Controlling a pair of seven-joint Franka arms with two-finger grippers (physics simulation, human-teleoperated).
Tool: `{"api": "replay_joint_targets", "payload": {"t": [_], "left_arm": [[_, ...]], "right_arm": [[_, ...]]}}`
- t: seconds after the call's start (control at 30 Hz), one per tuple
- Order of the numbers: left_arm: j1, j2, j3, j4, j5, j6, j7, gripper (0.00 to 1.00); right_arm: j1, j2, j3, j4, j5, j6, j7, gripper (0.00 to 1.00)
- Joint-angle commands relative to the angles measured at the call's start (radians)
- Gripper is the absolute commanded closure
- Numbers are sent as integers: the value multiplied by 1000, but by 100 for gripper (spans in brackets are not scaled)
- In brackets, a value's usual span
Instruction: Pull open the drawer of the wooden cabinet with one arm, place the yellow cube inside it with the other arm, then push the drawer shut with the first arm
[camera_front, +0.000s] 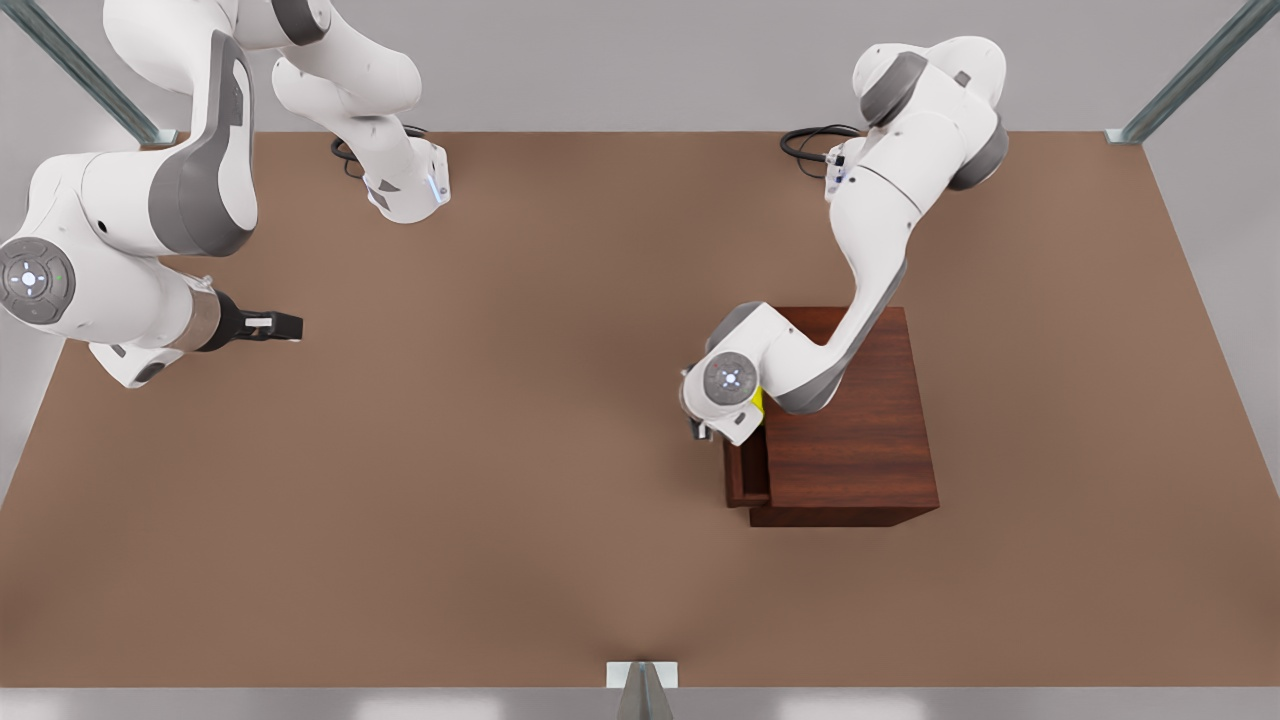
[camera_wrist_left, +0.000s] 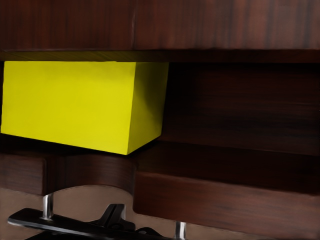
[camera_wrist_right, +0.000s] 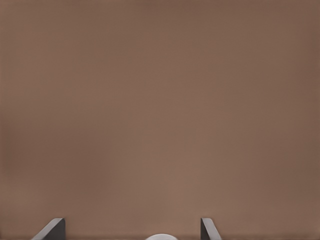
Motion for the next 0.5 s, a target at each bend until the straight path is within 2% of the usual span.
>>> {"api": "replay_joint_targets", "payload": {"t": [0.0,0.33,0.47], "left_arm": [[8,-8,-1,0,6,-57,-77,79],[68,-10,-22,-4,31,-74,-68,79],[97,-8,-79,2,57,-75,-72,79]], "right_arm": [[0,-1,0,0,1,-2,20,0],[0,0,0,0,1,-2,20,0],[0,0,0,0,-1,0,20,0]]}}
